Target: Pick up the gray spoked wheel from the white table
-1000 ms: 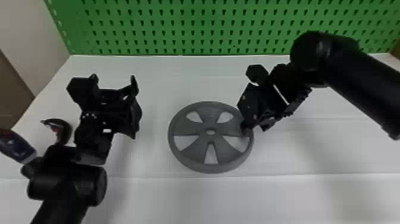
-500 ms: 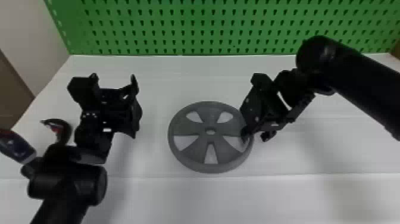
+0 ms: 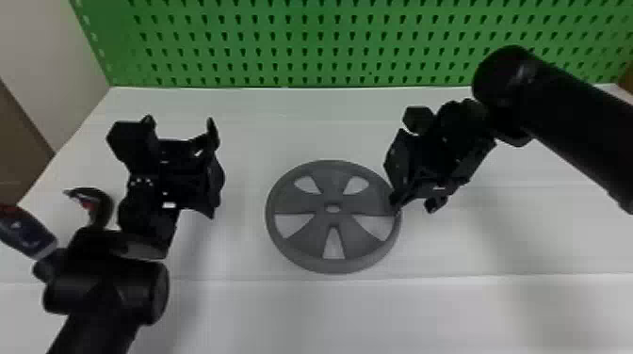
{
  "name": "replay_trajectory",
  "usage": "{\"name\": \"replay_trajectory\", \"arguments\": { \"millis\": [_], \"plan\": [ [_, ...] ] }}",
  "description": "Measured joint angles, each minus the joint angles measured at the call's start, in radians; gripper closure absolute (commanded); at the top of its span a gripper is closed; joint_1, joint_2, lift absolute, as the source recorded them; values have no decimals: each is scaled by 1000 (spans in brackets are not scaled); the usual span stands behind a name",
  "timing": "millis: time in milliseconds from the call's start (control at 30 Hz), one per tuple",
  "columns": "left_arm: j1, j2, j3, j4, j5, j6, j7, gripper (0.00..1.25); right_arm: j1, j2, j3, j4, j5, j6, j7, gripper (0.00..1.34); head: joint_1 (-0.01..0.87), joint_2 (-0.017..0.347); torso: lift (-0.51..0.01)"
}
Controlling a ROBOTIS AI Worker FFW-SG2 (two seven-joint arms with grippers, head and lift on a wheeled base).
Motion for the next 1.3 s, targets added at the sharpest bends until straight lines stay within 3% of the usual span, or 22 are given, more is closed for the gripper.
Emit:
{"name": "replay_trajectory", "arguments": {
  "millis": [133, 333, 667, 900, 1133, 1300],
  "plan": [
    [-1, 2, -3, 0, 0, 0, 0, 147, -11, 13, -7, 2, -32, -26, -69, 515, 806, 44, -98],
    [-4, 4, -6, 0, 0, 0, 0, 147, -22, 18, 17, 13, -57, -79, -69, 515, 806, 44, -98],
    [-3, 8, -10, 0, -3, 0, 0, 147, -38, 6, 140, 30, -233, -163, -68, 510, 806, 44, -98],
    [-2, 10, -9, 0, -4, 0, 1, 147, -44, 6, 168, 44, -291, -171, -86, 510, 806, 44, -98],
    [1, 12, -8, 0, -3, 0, 1, 147, -22, 17, 122, 52, -482, -171, -362, 510, 806, 44, -98],
    [2, 13, -8, 0, -2, 0, 1, 148, 10, 35, 76, 64, -625, -213, -518, 510, 806, 44, -98]
  ]
}}
